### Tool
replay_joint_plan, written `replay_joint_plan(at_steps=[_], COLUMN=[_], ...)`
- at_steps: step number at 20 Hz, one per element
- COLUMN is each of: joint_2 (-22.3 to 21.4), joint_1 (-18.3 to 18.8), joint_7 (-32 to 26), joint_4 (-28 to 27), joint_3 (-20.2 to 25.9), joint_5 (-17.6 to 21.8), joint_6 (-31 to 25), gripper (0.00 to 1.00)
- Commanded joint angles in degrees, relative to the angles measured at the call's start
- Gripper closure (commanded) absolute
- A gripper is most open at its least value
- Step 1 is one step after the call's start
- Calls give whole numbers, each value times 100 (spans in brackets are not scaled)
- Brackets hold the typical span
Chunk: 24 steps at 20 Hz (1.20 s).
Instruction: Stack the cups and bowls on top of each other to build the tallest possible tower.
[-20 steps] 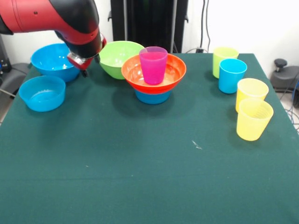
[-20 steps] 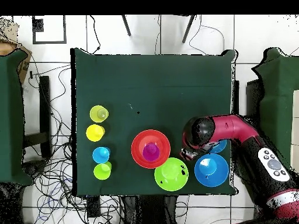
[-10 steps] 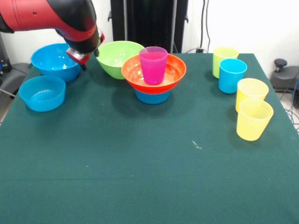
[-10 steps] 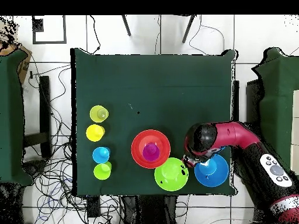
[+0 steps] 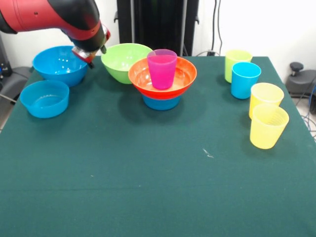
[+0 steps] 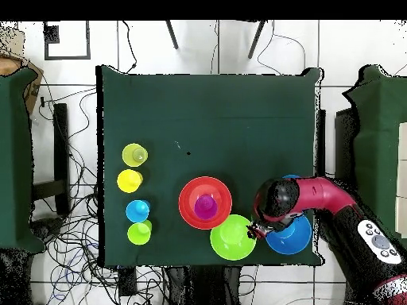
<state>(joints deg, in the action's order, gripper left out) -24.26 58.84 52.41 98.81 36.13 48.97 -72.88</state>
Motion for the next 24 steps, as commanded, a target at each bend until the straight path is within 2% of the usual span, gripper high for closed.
replay_joint_plan(at_steps=[1, 10, 14, 24], joint_2=[394, 567, 790, 974], joint_1=[75, 221, 258, 249], joint_7=[-418, -343, -344, -367], joint_4=[270, 269, 125, 3], joint_3=[-110, -80, -151, -239], joint_5=[203, 218, 323, 368], joint_6=[853, 1344, 1595, 1742], gripper=[0, 0, 0, 0])
